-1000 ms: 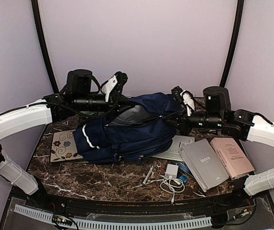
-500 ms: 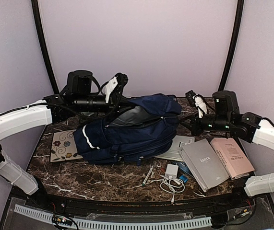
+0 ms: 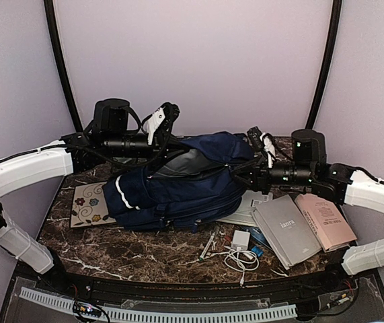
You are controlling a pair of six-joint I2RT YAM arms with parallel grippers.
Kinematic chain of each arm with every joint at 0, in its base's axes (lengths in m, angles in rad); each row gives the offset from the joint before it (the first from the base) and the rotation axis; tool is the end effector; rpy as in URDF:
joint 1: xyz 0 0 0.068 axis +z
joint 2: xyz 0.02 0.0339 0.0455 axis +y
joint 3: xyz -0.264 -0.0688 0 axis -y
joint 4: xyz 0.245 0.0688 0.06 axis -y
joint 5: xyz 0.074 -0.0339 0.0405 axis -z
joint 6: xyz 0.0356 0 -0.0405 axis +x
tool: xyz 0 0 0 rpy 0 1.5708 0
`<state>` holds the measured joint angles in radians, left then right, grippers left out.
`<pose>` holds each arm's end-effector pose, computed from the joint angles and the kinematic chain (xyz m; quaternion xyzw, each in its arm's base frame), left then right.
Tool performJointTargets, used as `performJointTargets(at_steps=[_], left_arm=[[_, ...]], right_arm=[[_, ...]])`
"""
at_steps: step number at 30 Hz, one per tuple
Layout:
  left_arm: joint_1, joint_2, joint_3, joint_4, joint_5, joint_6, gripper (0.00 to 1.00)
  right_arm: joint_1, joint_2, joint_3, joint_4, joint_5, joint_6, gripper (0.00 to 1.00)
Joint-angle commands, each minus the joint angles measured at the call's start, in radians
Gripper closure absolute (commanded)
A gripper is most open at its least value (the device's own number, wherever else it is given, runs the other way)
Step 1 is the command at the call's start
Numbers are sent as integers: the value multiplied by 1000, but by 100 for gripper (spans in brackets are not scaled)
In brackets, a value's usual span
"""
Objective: Pack the student bag
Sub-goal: Pick up the largest pocket of the bag from the student bag, then unzip the largest pocket of the student bag.
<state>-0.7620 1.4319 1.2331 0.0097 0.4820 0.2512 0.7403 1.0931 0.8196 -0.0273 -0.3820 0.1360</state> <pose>0.2340 -0.2461 0.3656 0.4961 0.5806 -0.3343 0.5522 0.1778 0.1804 0.3078 -0.3427 0.7211 0.3855 0.4625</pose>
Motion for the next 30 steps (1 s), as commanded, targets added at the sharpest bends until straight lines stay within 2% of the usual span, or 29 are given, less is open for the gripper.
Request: performJointTargets(at_steps=[1, 6, 10, 12, 18, 22, 24, 30], left_arm=[[6, -38, 20, 95, 12, -4, 100], [5, -33, 22, 98, 25, -10, 100], [6, -26, 22, 104, 30, -15, 100], [5, -23, 22, 110, 32, -24, 100], [6, -22, 21, 120, 52, -38, 100], [6, -24, 23, 122, 55, -41, 100], [6, -26, 22, 120, 55, -39, 100], [6, -44, 7, 104, 31, -13, 100]], right_arm=[[13, 47, 46, 74, -21, -20, 71], [14, 60, 30, 122, -29, -5, 70], [27, 83, 38, 137, -12, 14, 62], [32, 104, 54, 112, 9, 10, 62], [51, 117, 61, 139, 64, 25, 74], [59, 124, 69, 124, 100, 26, 92], [58, 117, 68, 112, 128, 24, 98], [55, 79, 62, 34, 215, 10, 100]])
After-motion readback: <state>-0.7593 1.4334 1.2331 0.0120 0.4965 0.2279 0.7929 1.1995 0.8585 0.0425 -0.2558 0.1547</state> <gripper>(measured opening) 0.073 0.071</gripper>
